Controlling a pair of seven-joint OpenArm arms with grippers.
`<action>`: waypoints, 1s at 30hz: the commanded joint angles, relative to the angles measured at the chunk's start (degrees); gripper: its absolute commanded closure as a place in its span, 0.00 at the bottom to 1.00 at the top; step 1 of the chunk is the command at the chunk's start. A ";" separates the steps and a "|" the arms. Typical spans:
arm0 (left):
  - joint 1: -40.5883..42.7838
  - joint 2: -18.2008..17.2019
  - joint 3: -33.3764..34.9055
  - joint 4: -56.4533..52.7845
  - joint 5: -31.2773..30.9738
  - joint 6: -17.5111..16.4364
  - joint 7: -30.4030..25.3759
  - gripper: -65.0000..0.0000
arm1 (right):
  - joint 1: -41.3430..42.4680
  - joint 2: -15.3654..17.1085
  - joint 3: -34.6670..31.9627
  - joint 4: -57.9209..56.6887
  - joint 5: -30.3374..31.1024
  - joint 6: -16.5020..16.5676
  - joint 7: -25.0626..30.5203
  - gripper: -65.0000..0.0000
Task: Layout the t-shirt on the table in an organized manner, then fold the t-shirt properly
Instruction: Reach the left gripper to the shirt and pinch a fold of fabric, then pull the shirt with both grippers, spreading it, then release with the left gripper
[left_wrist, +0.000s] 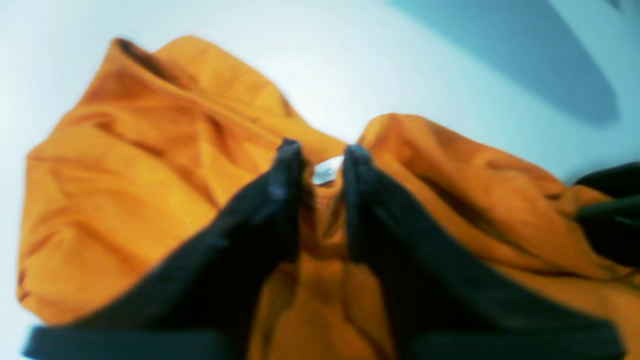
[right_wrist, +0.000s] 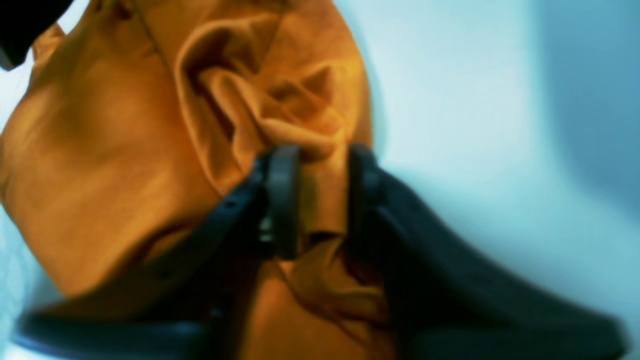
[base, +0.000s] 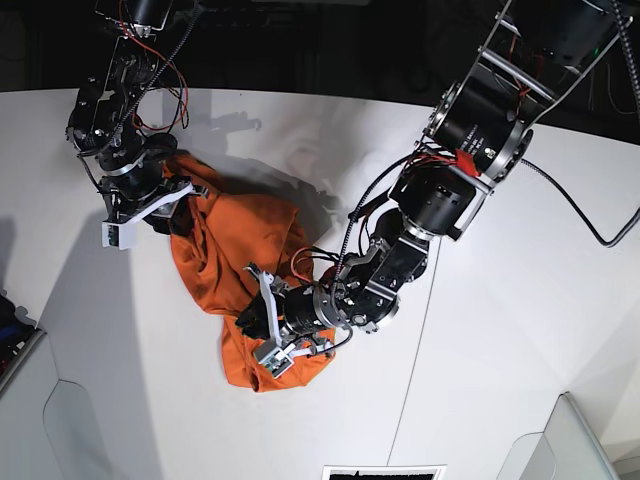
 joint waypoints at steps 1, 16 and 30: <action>-1.86 0.74 -0.28 1.14 -0.81 -0.20 -1.16 0.87 | 0.87 0.00 -0.07 0.85 0.68 0.90 1.07 0.89; -11.61 7.87 0.31 1.75 -2.16 -0.92 2.62 1.00 | -5.84 -0.13 0.96 12.52 6.58 4.52 -3.96 1.00; -8.85 7.87 14.38 6.01 -12.72 -11.03 2.43 1.00 | -17.90 -0.15 16.79 24.20 11.76 4.26 -5.09 1.00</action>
